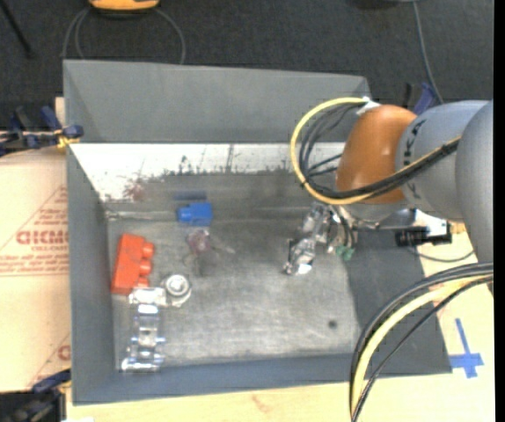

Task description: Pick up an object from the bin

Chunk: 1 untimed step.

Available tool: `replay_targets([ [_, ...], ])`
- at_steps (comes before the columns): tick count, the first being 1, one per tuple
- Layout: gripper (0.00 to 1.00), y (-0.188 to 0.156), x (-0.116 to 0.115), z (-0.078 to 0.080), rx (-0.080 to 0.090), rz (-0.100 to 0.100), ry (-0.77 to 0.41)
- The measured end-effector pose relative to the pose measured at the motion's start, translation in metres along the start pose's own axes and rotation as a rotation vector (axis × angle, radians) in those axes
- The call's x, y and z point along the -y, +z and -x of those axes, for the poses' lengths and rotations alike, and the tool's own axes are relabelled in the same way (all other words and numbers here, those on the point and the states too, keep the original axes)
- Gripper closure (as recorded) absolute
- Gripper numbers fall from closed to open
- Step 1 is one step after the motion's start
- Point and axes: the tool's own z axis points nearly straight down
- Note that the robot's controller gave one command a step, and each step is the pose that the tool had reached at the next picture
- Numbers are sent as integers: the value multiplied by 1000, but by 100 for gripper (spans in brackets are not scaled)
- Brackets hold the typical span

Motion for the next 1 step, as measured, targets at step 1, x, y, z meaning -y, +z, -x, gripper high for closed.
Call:
replay_targets([
  [1,100,-149,-11,4,-4,-3,-214],
])
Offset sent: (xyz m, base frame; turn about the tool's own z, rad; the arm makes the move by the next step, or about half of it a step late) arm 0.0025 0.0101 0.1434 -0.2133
